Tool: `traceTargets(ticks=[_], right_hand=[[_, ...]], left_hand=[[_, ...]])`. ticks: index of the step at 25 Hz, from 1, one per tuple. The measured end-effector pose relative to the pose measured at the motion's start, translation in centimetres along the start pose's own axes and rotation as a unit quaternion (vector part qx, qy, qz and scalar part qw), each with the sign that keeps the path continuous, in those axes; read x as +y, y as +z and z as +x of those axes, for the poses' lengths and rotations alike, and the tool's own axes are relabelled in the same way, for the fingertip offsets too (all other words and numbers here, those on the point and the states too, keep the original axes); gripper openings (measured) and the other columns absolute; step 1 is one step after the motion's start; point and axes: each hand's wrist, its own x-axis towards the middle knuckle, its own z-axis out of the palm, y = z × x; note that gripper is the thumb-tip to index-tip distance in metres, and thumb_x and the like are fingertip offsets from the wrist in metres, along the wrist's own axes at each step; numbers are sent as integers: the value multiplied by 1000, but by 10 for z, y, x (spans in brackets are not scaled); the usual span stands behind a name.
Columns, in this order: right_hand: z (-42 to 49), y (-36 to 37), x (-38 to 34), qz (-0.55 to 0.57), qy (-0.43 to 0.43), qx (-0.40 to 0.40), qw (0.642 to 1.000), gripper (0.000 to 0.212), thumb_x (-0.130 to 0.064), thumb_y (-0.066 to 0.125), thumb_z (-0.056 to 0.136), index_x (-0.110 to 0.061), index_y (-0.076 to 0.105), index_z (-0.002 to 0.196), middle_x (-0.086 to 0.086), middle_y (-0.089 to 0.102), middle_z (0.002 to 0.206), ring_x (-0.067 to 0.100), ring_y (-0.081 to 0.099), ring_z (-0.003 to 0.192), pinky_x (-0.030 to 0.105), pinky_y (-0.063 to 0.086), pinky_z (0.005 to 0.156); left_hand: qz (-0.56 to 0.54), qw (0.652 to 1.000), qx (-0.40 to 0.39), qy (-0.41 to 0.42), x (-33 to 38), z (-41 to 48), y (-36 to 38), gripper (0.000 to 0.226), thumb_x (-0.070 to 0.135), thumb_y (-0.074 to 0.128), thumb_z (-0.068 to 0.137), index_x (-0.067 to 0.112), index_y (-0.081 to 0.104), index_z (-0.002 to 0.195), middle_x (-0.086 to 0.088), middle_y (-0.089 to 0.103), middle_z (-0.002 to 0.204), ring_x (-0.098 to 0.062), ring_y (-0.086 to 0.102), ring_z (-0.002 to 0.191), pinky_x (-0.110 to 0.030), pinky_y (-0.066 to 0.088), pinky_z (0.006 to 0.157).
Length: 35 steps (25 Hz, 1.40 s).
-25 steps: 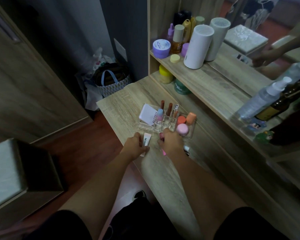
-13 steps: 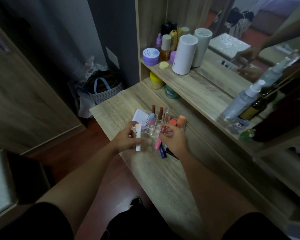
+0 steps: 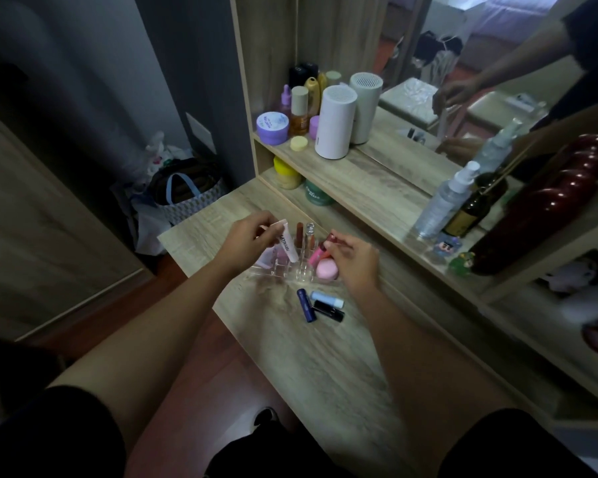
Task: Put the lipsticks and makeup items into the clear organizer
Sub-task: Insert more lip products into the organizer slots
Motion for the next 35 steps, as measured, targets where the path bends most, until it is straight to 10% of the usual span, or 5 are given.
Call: traceTargets(ticks=[3,11,35], right_hand=[[1,6,3,-10,-11,12,1000,37,-16,72,78,-18,65,114,-3,73,100,-15,53,63,21,57,67],[11,16,16,-37,-35,6,999,35,-14,76,74,-14,68,108,1,75,95,-33,49,60,-8,40,50],[16,26,15,-134,-70,-56,987,27,-7,71,78,-9,66,105,6,71,97,0,61,74,0,44,61]], left_hand=[[107,990,5,90,2,8,6,16,21,59,90,8,68,90,-9,70,84,-17,62,73,-26,48,68],[262,942,-28,210,-7,21,18,14,18,61,88,6,68,88,-12,72,80,-29,62,76,-38,49,67],[428,874,-144,179,-15,46,33,22,33,49,92,21,66,99,-2,73,90,-23,53,93,-37,36,78]])
